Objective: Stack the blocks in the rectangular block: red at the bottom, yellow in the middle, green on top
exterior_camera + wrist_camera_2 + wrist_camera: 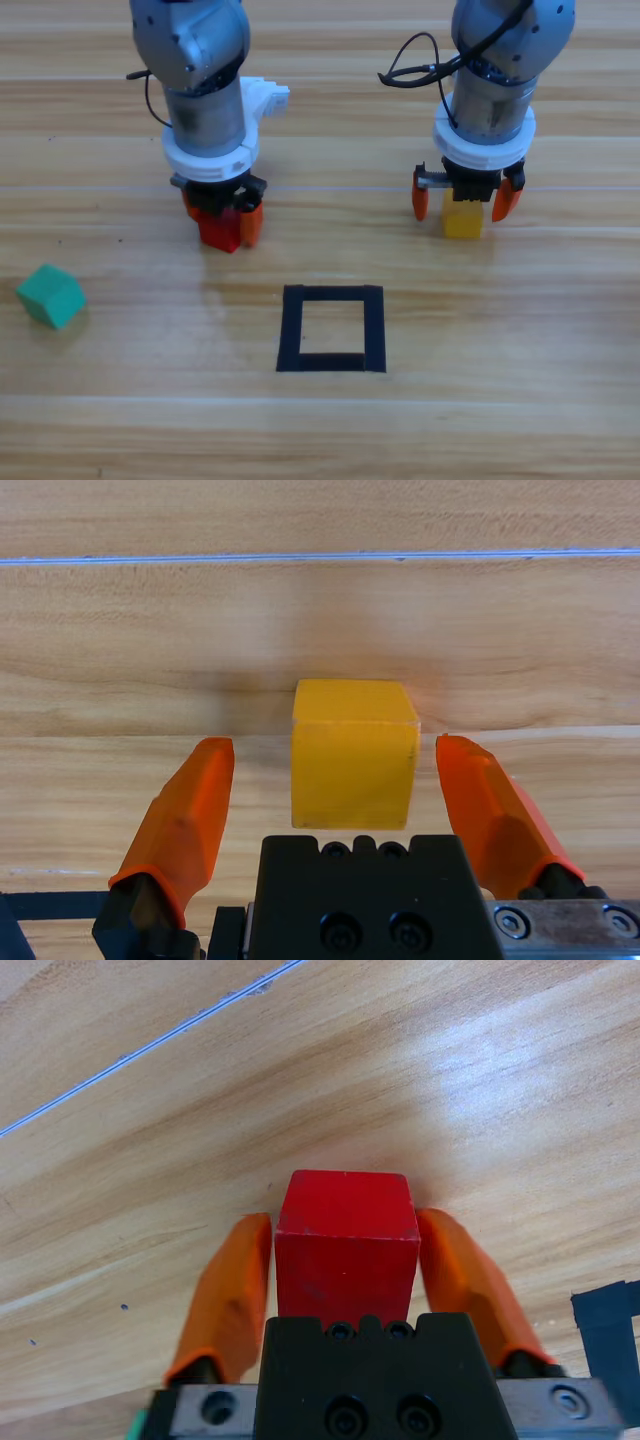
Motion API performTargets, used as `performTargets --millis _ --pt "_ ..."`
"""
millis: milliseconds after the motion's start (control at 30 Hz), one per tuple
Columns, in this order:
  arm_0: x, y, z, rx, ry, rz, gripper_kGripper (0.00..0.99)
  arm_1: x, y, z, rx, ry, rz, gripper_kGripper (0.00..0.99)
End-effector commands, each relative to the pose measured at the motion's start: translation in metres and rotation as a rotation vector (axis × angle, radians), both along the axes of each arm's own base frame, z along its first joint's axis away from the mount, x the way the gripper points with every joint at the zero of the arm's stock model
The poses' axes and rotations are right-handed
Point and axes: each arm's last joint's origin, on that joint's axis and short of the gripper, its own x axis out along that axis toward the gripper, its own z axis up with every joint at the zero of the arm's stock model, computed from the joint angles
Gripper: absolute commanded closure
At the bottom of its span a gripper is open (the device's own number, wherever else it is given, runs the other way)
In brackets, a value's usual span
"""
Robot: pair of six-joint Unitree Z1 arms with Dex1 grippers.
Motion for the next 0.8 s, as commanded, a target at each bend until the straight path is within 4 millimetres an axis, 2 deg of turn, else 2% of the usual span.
performTargets --millis 33,100,200,267,300,400,433,467,500,633,700,800 --pt "0.009 0.012 -0.034 0.028 0.06 0.024 0.619 0.012 -0.01 -0.039 -0.039 0.076 -0.032 0.175" --pt "0.008 0.015 -0.033 0.027 0.059 0.031 0.634 0.013 -0.01 -0.041 -0.035 0.083 -0.031 0.229" --pt "0.002 0.02 -0.027 0.024 0.053 0.071 0.715 0.016 -0.014 -0.047 -0.034 0.094 -0.049 0.234" --pt "-0.006 0.026 -0.017 -0.003 0.019 0.106 0.731 0.018 -0.017 -0.05 -0.037 0.101 -0.062 0.235" --pt "-0.009 0.028 -0.013 -0.009 0.015 0.113 0.766 0.019 -0.018 -0.051 -0.038 0.102 -0.065 0.277" --pt "-0.014 0.029 -0.008 -0.027 0.021 0.135 0.795 0.021 -0.019 -0.048 -0.033 0.095 -0.054 0.62" --pt "-0.016 0.03 -0.006 -0.033 0.019 0.15 0.795 0.022 -0.018 -0.045 -0.026 0.083 -0.035 0.832" --pt "-0.018 0.031 -0.003 -0.042 0.022 0.169 0.794 0.023 -0.017 -0.044 -0.025 0.078 -0.029 0.941" --pt "-0.022 0.031 -0.002 -0.056 0.035 0.174 0.795 0.024 -0.017 -0.042 -0.023 0.072 -0.028 0.99" --pt "-0.02 0.025 -0.005 -0.101 0.072 0.122 0.875 0.024 -0.016 -0.04 -0.026 0.065 -0.024 0.99" --pt "-0.022 0.017 -0.003 -0.073 0.055 0.092 0.982 0.023 -0.018 -0.036 -0.026 0.059 -0.018 0.99" --pt "-0.028 -0.001 0.008 0.027 0.014 0.092 0.99 0.02 -0.022 -0.018 -0.033 0.028 -0.017 0.99"
